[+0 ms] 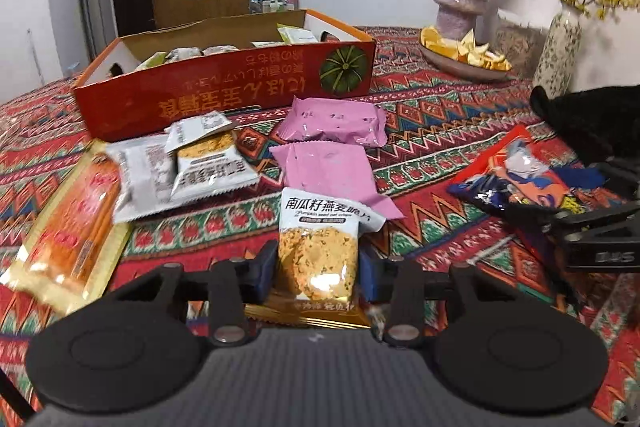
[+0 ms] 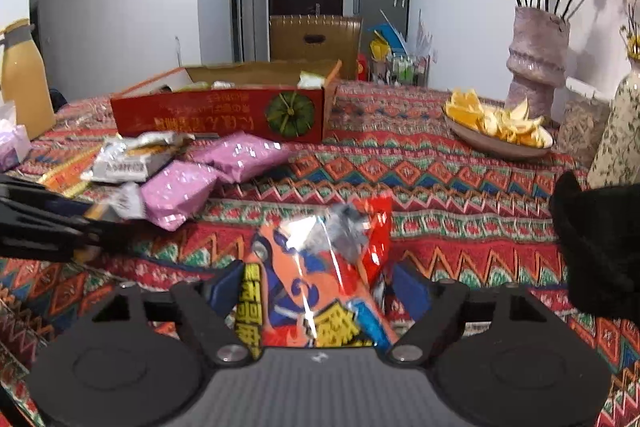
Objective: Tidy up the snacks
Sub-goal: 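Carry both packets into the cardboard box and open both tools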
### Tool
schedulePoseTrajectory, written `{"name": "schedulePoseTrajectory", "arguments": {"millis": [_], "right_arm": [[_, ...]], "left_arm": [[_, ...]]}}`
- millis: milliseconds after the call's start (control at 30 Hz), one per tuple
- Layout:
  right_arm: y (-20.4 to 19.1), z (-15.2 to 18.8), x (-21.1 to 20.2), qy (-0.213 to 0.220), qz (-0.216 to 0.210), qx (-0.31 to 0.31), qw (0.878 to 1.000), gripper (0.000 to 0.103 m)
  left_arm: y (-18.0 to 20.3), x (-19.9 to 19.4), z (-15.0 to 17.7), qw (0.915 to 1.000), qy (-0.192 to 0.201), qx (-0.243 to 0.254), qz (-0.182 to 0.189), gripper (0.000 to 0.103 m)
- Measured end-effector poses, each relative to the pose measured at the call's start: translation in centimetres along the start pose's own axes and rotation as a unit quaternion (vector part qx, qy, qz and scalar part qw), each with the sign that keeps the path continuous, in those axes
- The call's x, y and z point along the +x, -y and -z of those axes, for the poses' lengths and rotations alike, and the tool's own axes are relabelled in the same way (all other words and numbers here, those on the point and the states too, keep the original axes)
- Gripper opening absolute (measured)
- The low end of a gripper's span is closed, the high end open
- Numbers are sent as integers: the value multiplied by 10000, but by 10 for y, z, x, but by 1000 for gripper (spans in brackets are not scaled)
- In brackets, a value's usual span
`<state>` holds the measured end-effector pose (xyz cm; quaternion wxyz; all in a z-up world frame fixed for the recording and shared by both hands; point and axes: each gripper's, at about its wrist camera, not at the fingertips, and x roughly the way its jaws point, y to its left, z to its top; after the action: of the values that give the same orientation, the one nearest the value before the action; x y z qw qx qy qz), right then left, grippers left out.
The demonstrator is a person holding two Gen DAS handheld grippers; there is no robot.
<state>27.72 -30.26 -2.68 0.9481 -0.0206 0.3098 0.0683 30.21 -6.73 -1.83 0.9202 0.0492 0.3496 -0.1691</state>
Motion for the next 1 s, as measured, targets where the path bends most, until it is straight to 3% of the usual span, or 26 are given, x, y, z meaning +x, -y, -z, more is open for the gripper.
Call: {"name": "schedulePoseTrajectory", "arguments": {"millis": [133,300,533,733,867,1000], "right_arm": [[-4,8,3,-122,32,-2,9999,79],[-10,10,-4,-140,-145,62,9998,65],[-24,10,-29,59,-233,45,9997,63],[-33,4,-35,170,-252,56,9995,63],[-34,-18,-34,374,-703,282,9964,63],[-34,-68,-20,731,-1184,368,9896,63]], "left_arm": [[-2,-26,11,9997,93,-175,-158,41],[-14,-52,23,9983,142,-455,-335,41],[-29,-85,34,9960,368,-660,-475,41],[-35,-89,32,9958,423,-690,-427,41],[-43,-91,10,9957,678,-591,-235,41],[-63,-81,-41,9931,1033,-543,-55,41]]}}
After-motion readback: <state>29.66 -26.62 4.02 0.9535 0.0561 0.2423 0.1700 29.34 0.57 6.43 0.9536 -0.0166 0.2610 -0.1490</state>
